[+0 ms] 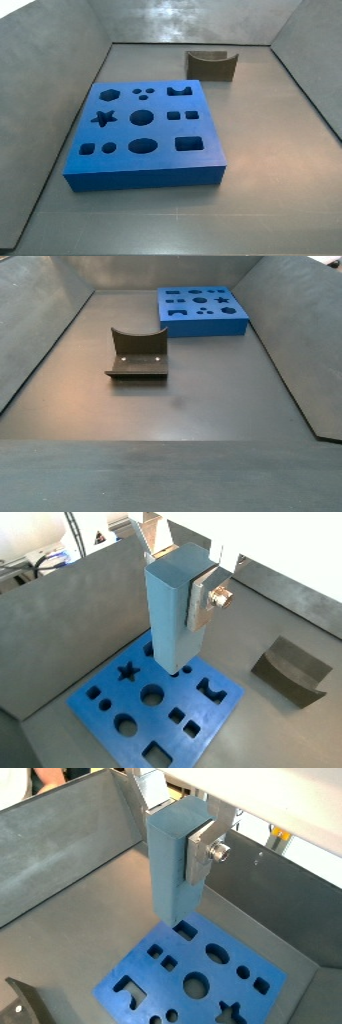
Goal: Insert the rectangle object.
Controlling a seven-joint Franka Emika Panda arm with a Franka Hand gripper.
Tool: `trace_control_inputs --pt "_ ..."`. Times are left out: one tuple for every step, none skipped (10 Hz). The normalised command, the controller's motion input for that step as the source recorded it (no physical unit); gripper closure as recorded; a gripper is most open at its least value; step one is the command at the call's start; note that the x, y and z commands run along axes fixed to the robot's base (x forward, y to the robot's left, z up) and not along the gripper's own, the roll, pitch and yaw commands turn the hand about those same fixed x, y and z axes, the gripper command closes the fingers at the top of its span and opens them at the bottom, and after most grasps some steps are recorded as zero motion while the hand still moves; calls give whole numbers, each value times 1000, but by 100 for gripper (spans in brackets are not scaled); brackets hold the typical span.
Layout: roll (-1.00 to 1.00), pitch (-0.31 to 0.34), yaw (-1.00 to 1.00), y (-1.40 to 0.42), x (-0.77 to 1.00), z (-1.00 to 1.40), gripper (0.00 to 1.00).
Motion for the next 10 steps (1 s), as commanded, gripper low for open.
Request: trace_control_inputs --pt "388 -55 205 -875 827 -549 100" --pt "337 -35 139 -737 786 -376 100" --pt "267 -8 99 -598 731 -175 100" --pt "190 26 59 -395 632 -54 100" --pt "168 55 46 -240 545 -33 100" --pt "154 84 37 -70 440 -7 100" --pt "139 101 36 -45 354 6 100" --pt "143 112 33 -49 274 5 100" --pt "146 120 34 -45 212 3 100" --pt "-150 449 -365 968 -548 503 100"
